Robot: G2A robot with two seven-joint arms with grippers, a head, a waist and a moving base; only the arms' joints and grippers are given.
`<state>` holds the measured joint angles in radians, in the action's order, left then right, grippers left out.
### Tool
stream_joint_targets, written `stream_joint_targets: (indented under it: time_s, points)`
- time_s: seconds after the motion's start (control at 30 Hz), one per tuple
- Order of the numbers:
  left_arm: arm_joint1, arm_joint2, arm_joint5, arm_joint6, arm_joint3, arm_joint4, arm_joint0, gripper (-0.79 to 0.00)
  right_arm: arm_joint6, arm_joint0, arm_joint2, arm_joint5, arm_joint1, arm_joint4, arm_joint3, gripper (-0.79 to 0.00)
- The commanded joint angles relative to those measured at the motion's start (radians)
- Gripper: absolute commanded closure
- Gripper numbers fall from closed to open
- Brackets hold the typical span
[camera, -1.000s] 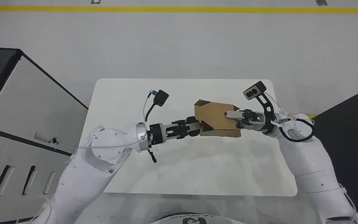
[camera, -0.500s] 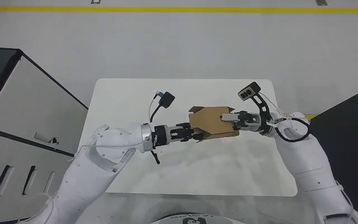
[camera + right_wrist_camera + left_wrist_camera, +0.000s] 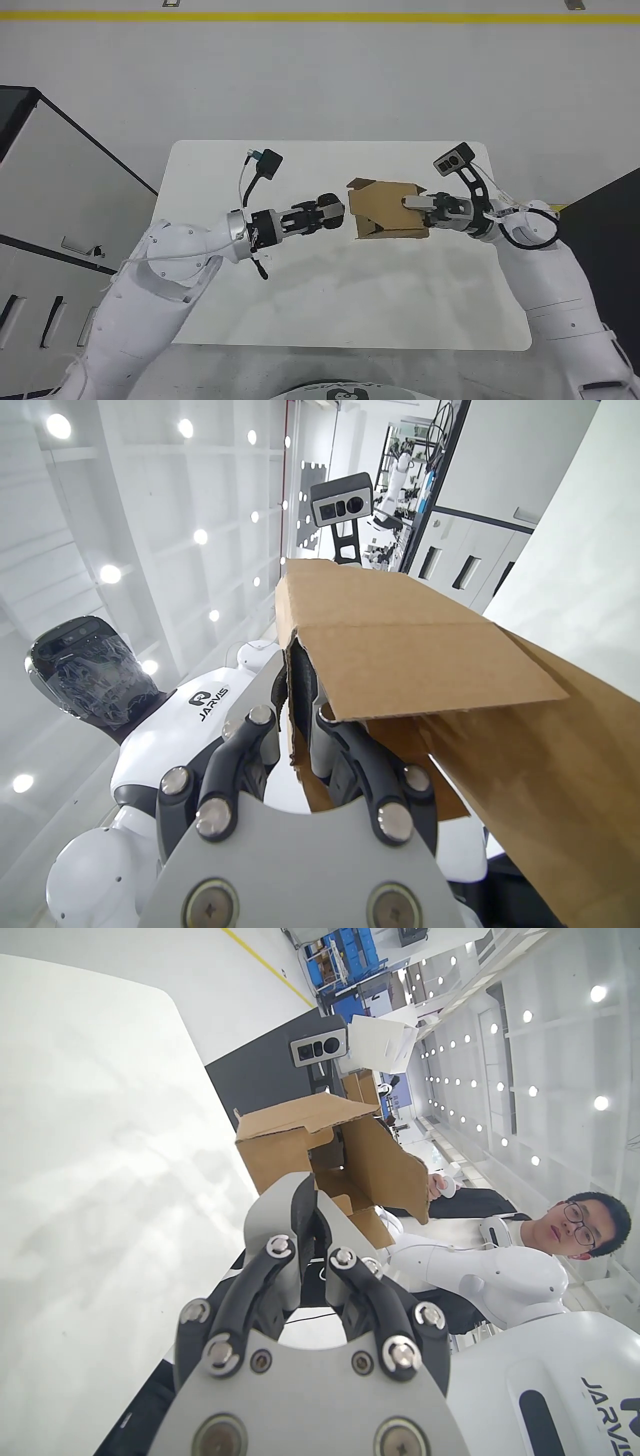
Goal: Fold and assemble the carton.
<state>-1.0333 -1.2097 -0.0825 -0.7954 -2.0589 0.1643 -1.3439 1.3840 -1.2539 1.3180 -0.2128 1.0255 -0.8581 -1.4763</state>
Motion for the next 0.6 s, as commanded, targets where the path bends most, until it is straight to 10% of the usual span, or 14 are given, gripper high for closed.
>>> stream_joint_targets:
  time_s: [0.0,0.57]
  points:
    - [0.001,-0.002,0.002,-0.003,0.000,0.001,-0.006,0.000,-0.001,-0.001,0.000,-0.001,0.001,-0.002,0.000,0.000]
    - [0.003,-0.006,0.017,-0.015,-0.009,0.009,-0.021,0.000,-0.163,-0.022,0.024,0.002,0.006,0.015,0.011,0.000]
